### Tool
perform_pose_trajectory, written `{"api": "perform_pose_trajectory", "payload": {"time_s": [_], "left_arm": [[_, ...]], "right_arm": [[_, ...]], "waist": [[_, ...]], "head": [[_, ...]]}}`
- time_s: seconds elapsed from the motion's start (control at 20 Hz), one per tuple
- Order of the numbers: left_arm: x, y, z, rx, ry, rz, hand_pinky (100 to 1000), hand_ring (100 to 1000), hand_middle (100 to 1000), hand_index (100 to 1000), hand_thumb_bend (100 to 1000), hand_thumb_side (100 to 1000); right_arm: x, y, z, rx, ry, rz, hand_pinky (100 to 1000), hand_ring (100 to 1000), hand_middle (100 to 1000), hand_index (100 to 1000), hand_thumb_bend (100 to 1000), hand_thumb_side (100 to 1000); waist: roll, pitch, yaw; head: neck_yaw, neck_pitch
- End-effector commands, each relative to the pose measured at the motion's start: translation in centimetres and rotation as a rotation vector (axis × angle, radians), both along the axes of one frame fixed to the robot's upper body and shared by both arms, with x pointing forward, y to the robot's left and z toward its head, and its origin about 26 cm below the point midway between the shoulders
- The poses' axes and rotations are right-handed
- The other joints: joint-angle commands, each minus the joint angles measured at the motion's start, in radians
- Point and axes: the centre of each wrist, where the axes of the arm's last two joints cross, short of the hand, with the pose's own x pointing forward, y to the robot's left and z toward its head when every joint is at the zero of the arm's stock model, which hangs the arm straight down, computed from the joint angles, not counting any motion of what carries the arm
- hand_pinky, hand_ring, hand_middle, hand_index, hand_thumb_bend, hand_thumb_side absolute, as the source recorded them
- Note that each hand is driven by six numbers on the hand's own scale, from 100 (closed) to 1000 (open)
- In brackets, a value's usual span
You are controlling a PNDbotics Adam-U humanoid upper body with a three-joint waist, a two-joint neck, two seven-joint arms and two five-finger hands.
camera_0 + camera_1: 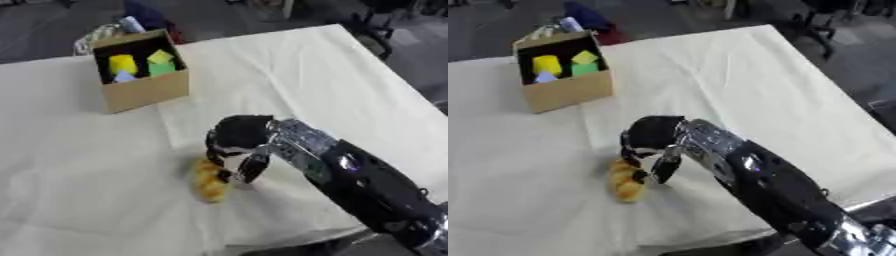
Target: Pick up objects on the table and place them in the box.
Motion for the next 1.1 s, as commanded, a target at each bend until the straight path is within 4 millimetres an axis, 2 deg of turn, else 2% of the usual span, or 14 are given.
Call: {"api": "perform_pose_trajectory", "payload": {"time_s": [0.05, 0.35, 0.55, 0.9, 1.1], "left_arm": [[0.0, 0.2, 0.8, 0.012, -0.023, 0.006, 698, 642, 622, 834, 100, 828], [0.0, 0.3, 0.8, 0.014, -0.023, 0.008, 698, 642, 622, 834, 100, 826], [-0.1, 0.4, 0.8, 0.015, -0.023, 0.013, 698, 644, 622, 834, 100, 827], [0.0, 0.4, 0.9, 0.012, -0.027, 0.013, 698, 645, 622, 834, 100, 825], [0.1, 0.0, 1.1, 0.007, -0.036, 0.003, 698, 643, 622, 834, 100, 823]], "right_arm": [[0.8, -0.8, 1.2, 0.049, -0.037, -0.033, 627, 449, 364, 406, 112, 100], [1.4, -1.7, 3.1, 0.128, -0.011, -0.074, 609, 446, 360, 399, 100, 100], [1.6, -2.1, 5.3, 0.171, 0.002, -0.090, 601, 442, 356, 400, 100, 100], [3.2, -1.5, 11.9, 0.263, -0.073, -0.144, 604, 444, 356, 401, 100, 100], [5.7, -0.1, 14.6, 0.284, -0.096, -0.199, 602, 452, 358, 401, 100, 100]], "waist": [[0.002, -0.023, -0.001], [-0.002, -0.029, -0.003], [-0.005, -0.032, -0.005], [-0.002, -0.034, 0.000], [0.008, -0.029, 0.024]], "head": [[0.001, 0.005], [0.007, 0.004], [0.011, 0.004], [0.016, -0.003], [0.009, -0.019]]}}
